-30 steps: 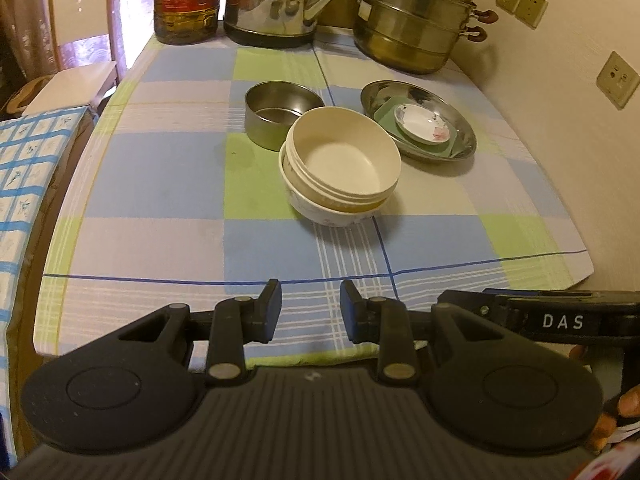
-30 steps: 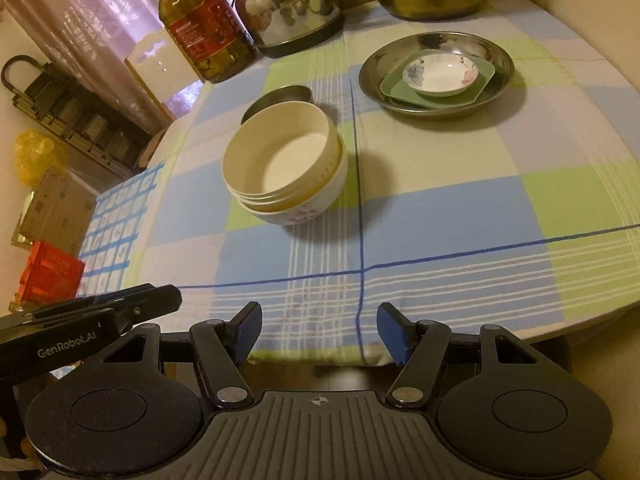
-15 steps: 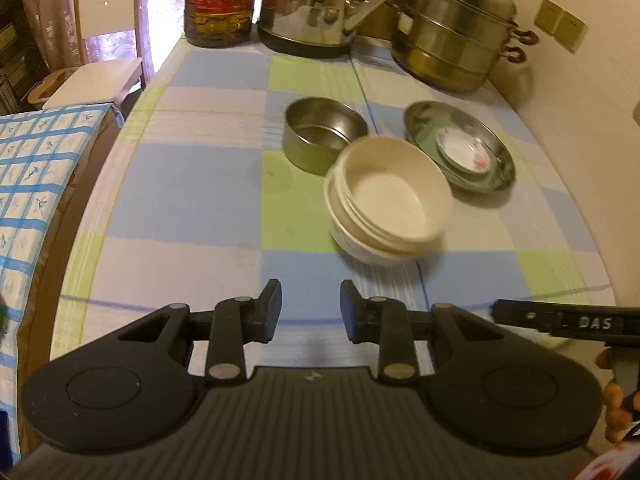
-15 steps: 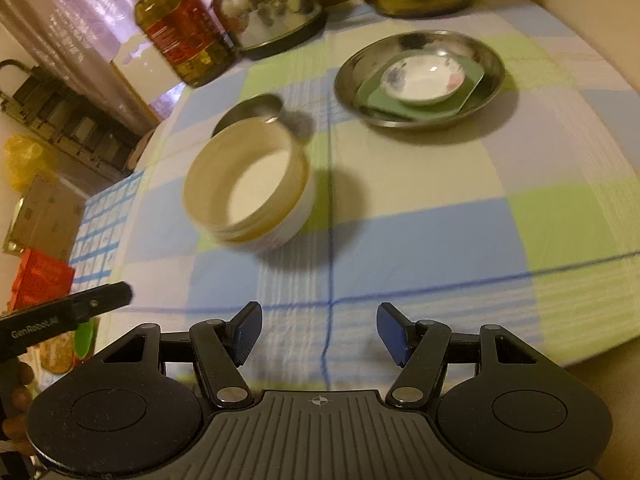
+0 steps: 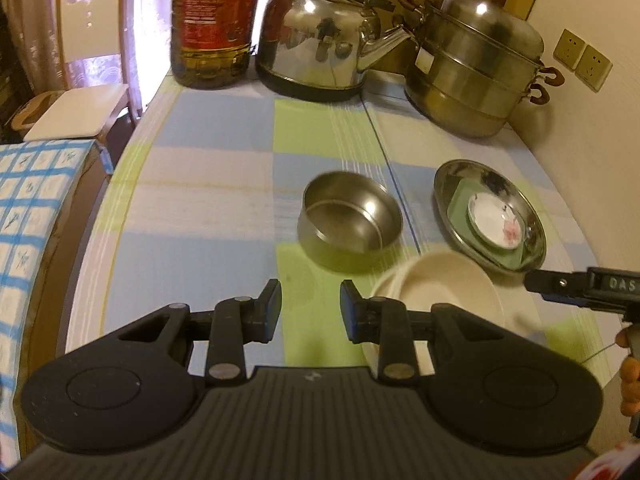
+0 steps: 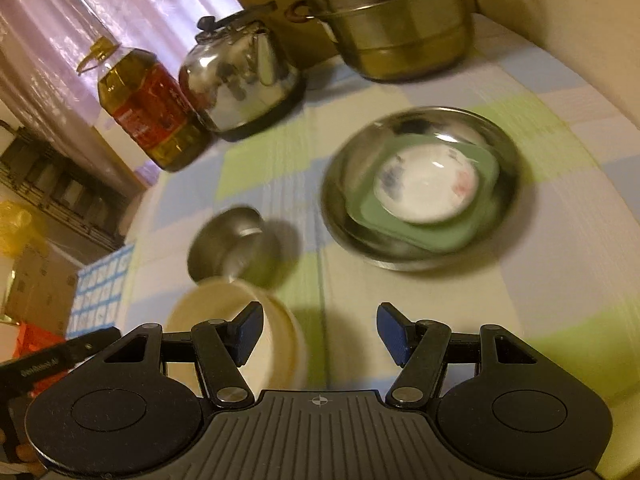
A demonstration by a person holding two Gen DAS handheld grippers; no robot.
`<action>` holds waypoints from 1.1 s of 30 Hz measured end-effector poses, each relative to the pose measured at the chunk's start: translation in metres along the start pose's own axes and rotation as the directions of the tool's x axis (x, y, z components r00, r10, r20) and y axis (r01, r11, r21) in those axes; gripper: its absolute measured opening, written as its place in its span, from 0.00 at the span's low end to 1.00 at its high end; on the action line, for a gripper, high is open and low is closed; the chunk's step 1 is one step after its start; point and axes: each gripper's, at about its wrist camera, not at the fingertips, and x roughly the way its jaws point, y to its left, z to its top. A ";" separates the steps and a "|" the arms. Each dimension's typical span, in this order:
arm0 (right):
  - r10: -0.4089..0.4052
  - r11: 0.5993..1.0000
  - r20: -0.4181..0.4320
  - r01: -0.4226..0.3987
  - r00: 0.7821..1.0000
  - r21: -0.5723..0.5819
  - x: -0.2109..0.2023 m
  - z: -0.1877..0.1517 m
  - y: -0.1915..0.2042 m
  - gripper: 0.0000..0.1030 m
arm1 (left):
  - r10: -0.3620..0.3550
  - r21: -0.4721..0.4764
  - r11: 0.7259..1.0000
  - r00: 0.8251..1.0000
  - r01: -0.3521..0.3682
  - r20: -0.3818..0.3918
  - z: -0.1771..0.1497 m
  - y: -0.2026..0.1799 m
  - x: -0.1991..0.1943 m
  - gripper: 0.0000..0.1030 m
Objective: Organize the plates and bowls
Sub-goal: 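Grasp the small steel pot rim with the right tool and lift it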
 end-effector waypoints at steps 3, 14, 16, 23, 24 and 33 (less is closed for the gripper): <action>0.022 0.999 -0.004 -0.022 1.000 -0.030 0.020 0.015 0.008 0.62 | -0.020 0.016 1.000 1.000 0.020 -0.006 0.016 0.003 0.017 0.27; 0.096 0.984 -0.113 -0.111 0.989 -0.136 0.099 0.055 0.024 0.48 | -0.076 0.043 0.996 0.995 0.079 -0.070 0.053 0.008 0.080 0.27; 0.100 0.983 -0.134 -0.118 0.986 -0.139 0.113 0.060 0.027 0.44 | -0.081 0.050 0.995 0.993 0.085 -0.080 0.057 0.008 0.090 0.27; 0.097 0.981 -0.188 -0.126 0.977 -0.147 0.145 0.069 0.034 0.37 | -0.078 0.065 0.994 0.988 0.087 -0.136 0.067 0.009 0.120 0.27; 0.093 0.981 -0.195 -0.123 0.976 -0.147 0.149 0.069 0.035 0.34 | -0.077 0.065 0.994 0.987 0.087 -0.142 0.068 0.010 0.123 0.26; 0.071 0.984 -0.232 -0.106 0.970 -0.141 0.166 0.069 0.035 0.19 | -0.092 0.070 0.992 0.980 0.106 -0.175 0.070 0.013 0.141 0.20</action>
